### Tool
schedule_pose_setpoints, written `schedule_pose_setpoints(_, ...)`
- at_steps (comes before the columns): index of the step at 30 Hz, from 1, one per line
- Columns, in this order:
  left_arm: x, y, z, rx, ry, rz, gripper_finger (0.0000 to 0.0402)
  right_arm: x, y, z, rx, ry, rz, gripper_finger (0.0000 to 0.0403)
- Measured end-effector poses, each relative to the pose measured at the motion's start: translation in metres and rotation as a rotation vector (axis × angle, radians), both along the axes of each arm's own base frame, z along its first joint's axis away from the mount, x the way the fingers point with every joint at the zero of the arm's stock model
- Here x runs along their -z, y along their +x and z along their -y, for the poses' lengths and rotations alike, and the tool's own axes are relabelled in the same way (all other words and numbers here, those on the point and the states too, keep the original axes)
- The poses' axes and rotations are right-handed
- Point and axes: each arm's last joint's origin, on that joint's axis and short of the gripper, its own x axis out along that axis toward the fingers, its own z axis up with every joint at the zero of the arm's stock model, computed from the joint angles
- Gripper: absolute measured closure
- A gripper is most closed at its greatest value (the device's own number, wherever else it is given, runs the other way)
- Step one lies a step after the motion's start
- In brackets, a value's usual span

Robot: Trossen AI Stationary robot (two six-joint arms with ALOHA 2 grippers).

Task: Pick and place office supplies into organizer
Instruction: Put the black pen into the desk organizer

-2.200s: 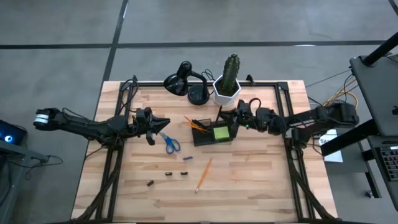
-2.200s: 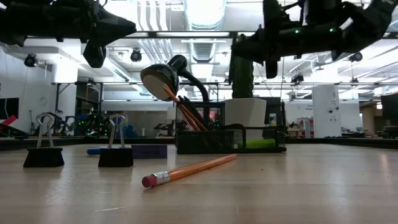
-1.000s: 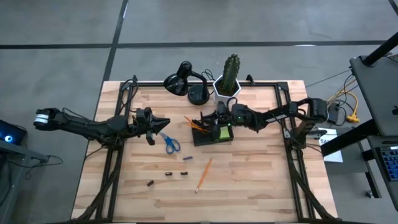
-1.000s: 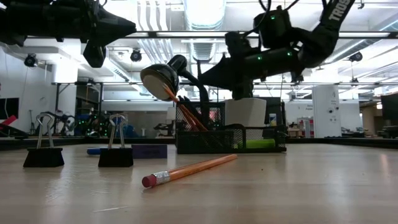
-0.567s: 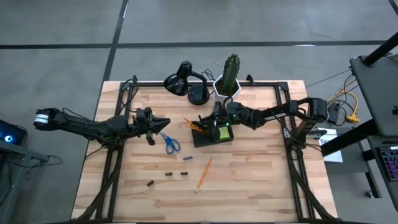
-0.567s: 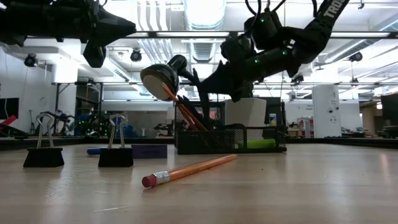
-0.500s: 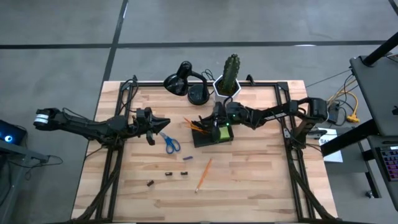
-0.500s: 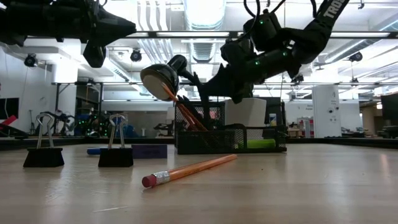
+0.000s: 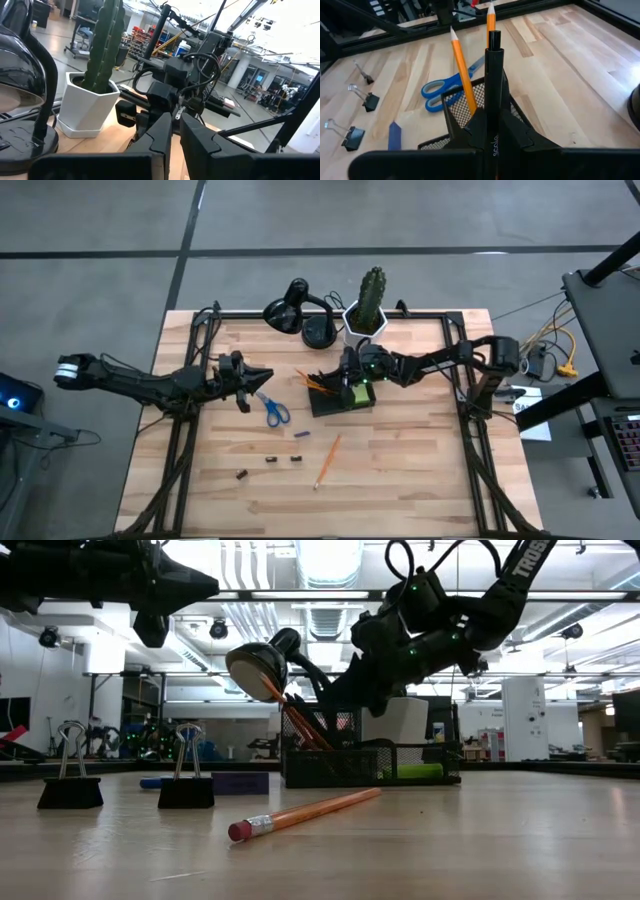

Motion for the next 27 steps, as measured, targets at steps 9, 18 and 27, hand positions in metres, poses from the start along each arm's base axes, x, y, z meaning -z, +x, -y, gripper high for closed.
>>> schedule_pose_setpoints(9,0.0,0.0,0.0,0.0,-0.001,0.001,0.0378,0.004,0.001,0.001,0.005,-0.005,-0.006,0.0387)
schedule_pose_setpoints(18,0.0,0.0,0.0,0.0,-0.002,0.001,0.0378,0.0,0.003,0.003,0.019,0.012,0.002,0.0367)
schedule_pose_setpoints(27,0.0,0.0,0.0,0.0,-0.002,0.001,0.0378,-0.012,0.016,0.005,0.019,0.028,-0.064,0.0306)
